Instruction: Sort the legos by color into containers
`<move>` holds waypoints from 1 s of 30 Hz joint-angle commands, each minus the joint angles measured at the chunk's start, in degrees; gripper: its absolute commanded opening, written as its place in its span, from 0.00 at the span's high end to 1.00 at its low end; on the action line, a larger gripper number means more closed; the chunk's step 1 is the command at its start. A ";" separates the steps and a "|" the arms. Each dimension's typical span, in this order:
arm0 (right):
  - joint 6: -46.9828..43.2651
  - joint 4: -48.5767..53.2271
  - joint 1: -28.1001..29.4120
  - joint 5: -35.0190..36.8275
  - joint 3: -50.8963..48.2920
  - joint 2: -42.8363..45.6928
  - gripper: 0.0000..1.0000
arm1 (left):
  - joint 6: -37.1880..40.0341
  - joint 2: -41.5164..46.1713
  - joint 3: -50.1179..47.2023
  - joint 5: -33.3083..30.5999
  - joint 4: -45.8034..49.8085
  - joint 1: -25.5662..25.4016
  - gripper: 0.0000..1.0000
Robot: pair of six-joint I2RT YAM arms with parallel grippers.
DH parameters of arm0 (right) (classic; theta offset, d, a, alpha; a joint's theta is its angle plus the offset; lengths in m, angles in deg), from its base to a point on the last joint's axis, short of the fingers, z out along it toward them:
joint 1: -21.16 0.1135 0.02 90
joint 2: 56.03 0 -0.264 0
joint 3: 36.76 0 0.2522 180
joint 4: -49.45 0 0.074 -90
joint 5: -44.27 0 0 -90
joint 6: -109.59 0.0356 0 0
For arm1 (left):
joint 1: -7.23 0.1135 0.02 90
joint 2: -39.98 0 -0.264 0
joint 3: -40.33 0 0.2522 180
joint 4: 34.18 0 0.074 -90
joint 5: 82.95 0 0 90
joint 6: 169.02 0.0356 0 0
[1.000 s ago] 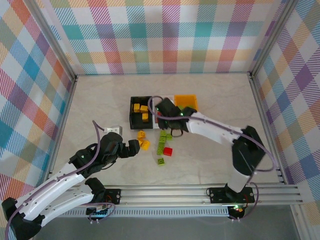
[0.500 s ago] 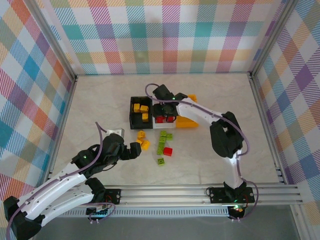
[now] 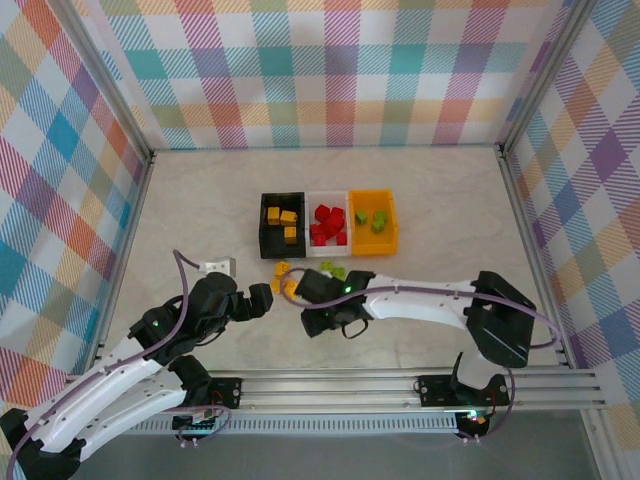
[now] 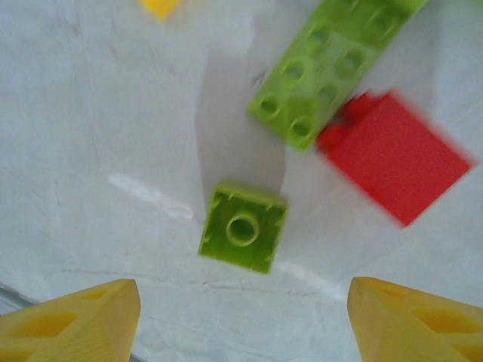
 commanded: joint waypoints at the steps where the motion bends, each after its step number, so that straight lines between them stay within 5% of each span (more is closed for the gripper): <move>1: 4.49 0.61 2.00 1.95 1.60 -4.14 0.27 | -0.41 0.13 -0.22 -1.18 0.62 0.25 0.00; 9: 5.84 -1.11 1.90 7.82 4.02 -9.55 0.29 | -0.67 -0.03 -0.70 -0.93 0.95 0.20 0.00; 17: 5.53 -2.08 1.18 6.45 4.38 -11.73 0.51 | -0.81 0.64 -0.92 -1.32 1.08 0.19 0.00; 24: 5.72 -3.67 1.16 6.05 0.83 -7.00 0.67 | -0.88 0.46 -0.90 -1.00 0.74 0.20 0.00; 30: 4.65 -1.84 0.63 10.39 -1.00 2.71 0.70 | -1.12 -0.06 -1.03 -0.88 0.34 0.19 0.00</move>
